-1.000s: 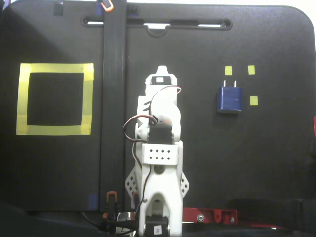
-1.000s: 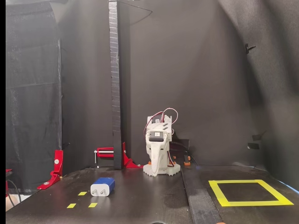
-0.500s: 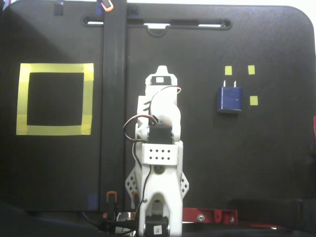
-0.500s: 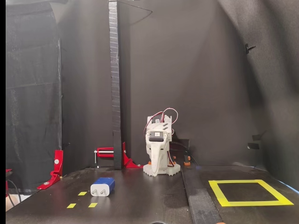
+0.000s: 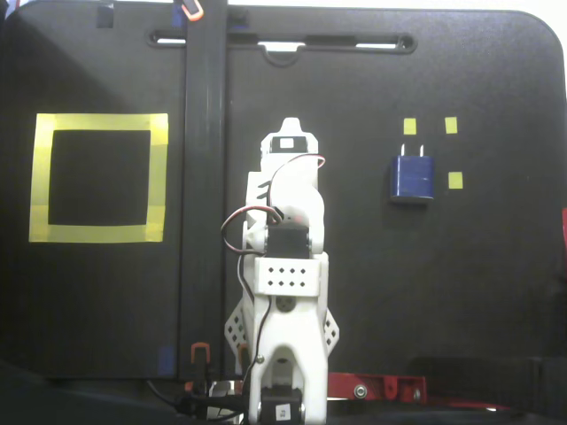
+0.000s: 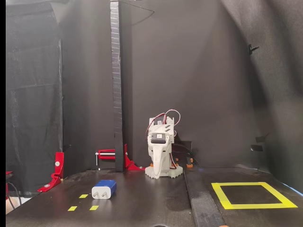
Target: Grasp the block and place it in the designated area.
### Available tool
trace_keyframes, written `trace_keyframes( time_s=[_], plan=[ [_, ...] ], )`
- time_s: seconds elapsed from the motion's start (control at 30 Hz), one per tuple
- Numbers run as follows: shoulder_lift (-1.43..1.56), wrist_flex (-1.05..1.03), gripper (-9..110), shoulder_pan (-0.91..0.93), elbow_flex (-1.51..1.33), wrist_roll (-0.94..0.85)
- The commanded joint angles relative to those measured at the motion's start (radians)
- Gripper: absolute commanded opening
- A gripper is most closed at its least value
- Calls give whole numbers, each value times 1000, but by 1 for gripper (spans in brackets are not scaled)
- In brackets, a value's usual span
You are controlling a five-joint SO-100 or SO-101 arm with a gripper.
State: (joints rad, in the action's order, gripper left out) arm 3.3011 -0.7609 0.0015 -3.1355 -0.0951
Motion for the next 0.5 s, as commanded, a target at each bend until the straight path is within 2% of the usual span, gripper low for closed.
trace_keyframes(
  time_s=[0.0, 0.17, 0.47],
  plan=[
    [6, -2, 0, -6, -6, -2],
    [6, 25, 0, -5, -6, -3],
    [6, 249, 0, -5, -6, -3]
  ],
)
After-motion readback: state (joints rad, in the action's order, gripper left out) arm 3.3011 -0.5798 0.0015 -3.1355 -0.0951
